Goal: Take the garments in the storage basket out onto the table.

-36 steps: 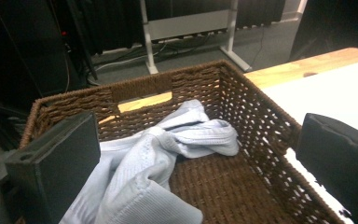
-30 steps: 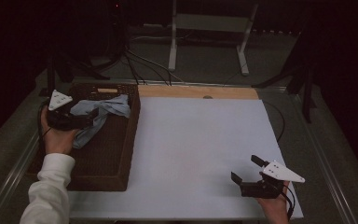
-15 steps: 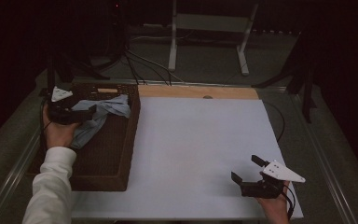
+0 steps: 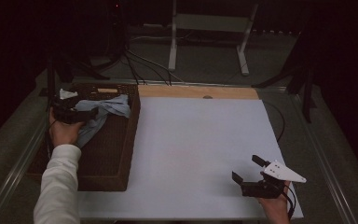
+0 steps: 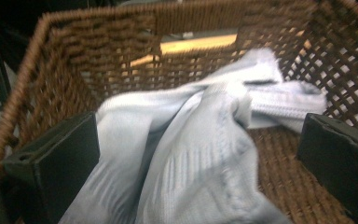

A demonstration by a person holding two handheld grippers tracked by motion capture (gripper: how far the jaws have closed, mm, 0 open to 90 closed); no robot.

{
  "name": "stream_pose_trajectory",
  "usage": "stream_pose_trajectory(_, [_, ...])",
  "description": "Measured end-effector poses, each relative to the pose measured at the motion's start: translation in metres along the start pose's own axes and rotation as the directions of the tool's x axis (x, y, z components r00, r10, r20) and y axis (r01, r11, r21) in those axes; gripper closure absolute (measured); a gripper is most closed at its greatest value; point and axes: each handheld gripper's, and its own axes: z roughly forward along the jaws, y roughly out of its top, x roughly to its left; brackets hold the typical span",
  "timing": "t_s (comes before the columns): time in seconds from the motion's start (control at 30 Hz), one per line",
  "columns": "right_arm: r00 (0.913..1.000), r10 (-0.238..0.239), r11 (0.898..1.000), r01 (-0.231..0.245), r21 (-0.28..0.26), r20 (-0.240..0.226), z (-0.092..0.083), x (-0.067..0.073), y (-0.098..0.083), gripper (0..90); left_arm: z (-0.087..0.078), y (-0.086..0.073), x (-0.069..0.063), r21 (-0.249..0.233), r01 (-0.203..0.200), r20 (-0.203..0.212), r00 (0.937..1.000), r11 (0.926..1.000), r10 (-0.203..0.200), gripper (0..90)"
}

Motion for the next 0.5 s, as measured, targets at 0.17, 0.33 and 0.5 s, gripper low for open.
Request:
stream_pose_trajectory(0.17, [1.0000, 0.002, 1.000, -0.002, -0.003, 0.001, -0.001, 0.000, 0.000, 0.1, 0.006, -0.005, 0.003, 0.061, 0.024, 0.013, 0.9996, 0.9978, -0.025, 0.5])
stream_pose_trajectory(0.33, [1.0000, 0.000, 1.000, 0.000, -0.003, -0.001, -0.001, 0.001, 0.000, 0.1, 0.011, -0.009, 0.003, 0.096, 0.030, 0.026, 0.9991, 0.9950, -0.032, 0.4])
stream_pose_trajectory(0.5, [1.0000, 0.003, 1.000, -0.003, -0.004, 0.002, -0.001, 0.001, 0.000, 0.1, 0.016, -0.012, 0.003, 0.125, 0.032, 0.038, 0.9986, 0.9917, -0.037, 0.4])
